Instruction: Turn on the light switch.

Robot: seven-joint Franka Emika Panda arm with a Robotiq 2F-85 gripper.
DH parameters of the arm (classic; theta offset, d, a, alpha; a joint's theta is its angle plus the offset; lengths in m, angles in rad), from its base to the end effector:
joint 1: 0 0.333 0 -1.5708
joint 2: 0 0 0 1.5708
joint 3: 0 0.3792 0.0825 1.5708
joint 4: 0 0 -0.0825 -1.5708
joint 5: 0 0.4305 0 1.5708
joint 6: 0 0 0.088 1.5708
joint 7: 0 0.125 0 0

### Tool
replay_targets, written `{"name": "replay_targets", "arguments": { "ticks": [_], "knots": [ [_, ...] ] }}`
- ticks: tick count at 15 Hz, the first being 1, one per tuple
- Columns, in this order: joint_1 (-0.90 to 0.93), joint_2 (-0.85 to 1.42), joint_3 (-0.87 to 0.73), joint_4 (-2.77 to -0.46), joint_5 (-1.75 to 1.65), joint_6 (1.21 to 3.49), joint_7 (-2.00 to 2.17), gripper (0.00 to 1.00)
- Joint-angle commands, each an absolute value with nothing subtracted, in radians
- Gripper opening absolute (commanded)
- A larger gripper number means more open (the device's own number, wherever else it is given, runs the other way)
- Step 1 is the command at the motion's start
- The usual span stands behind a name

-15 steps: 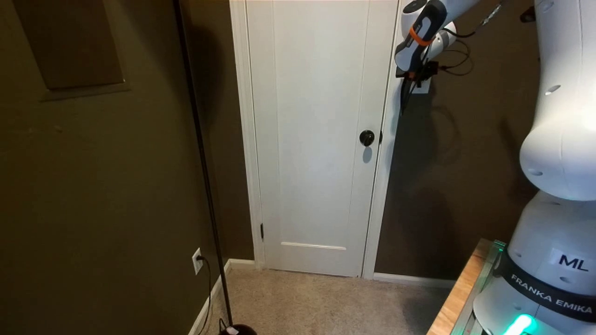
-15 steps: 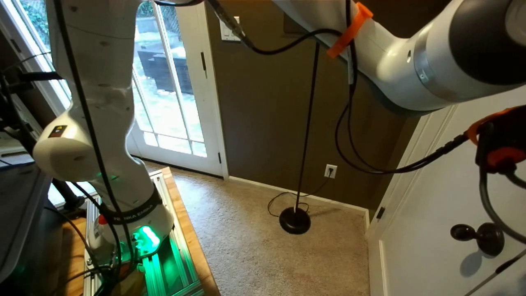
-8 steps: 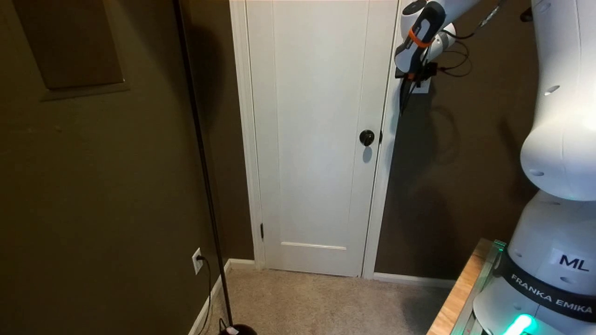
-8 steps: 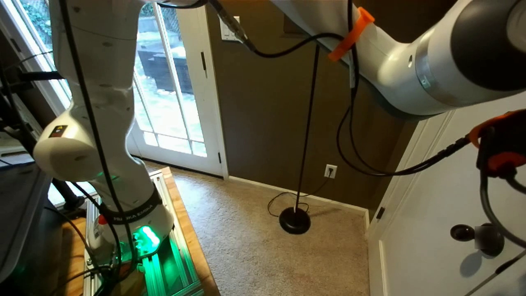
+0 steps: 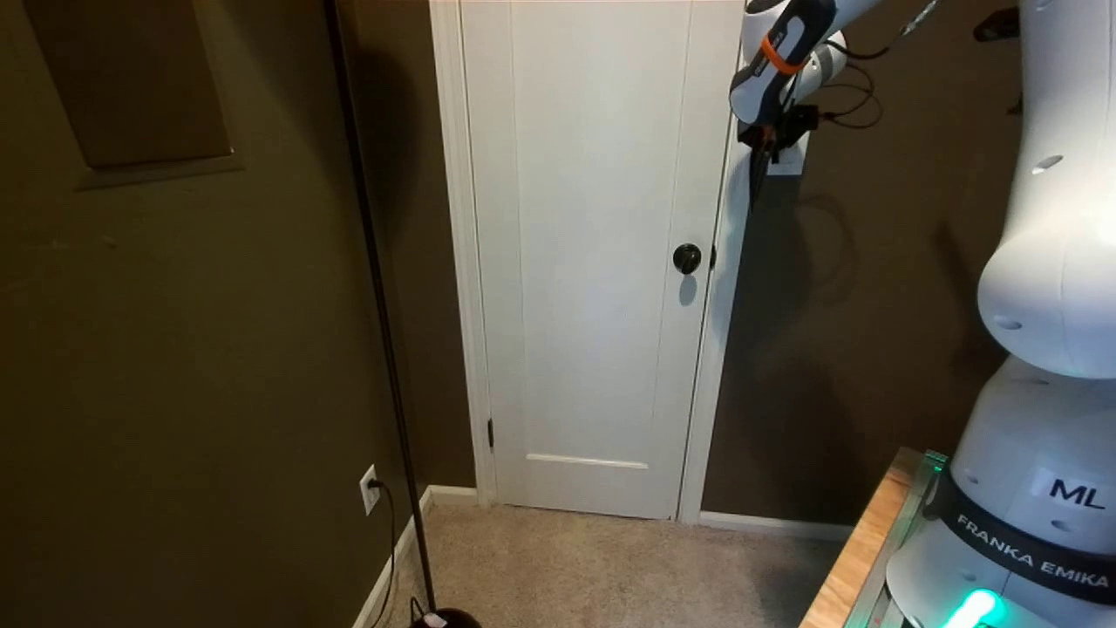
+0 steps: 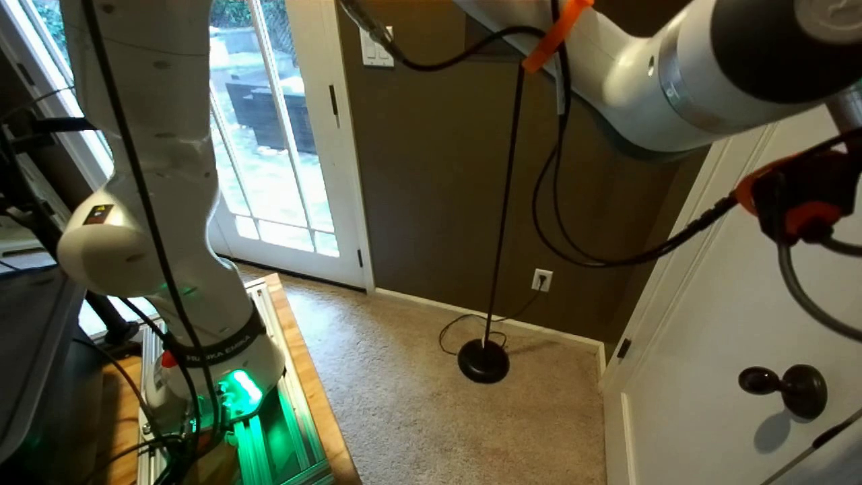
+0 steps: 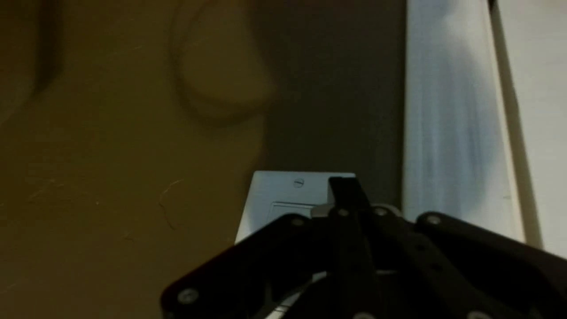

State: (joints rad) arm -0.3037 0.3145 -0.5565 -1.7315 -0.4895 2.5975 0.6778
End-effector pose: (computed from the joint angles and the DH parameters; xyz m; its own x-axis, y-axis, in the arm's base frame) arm 0.5269 -0.5330 0.5136 0.3926 -0.6352 0.6651 -0.9118 -0.3636 0.1909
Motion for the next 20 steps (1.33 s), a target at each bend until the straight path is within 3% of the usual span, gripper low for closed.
{"name": "replay_targets", "arguments": {
  "ticks": [1, 12, 19, 20],
  "knots": [
    [-0.297, 0.128, -0.486, -1.857, -0.415, 2.464, 0.466, 0.27],
    [-0.286, -0.121, -0.326, -1.915, -0.122, 1.973, 0.006, 0.99],
    [-0.244, -0.178, -0.284, -1.915, -0.076, 1.669, -0.223, 1.00],
    [-0.253, -0.138, -0.286, -1.880, -0.099, 1.718, -0.157, 1.00]
  ]
}}
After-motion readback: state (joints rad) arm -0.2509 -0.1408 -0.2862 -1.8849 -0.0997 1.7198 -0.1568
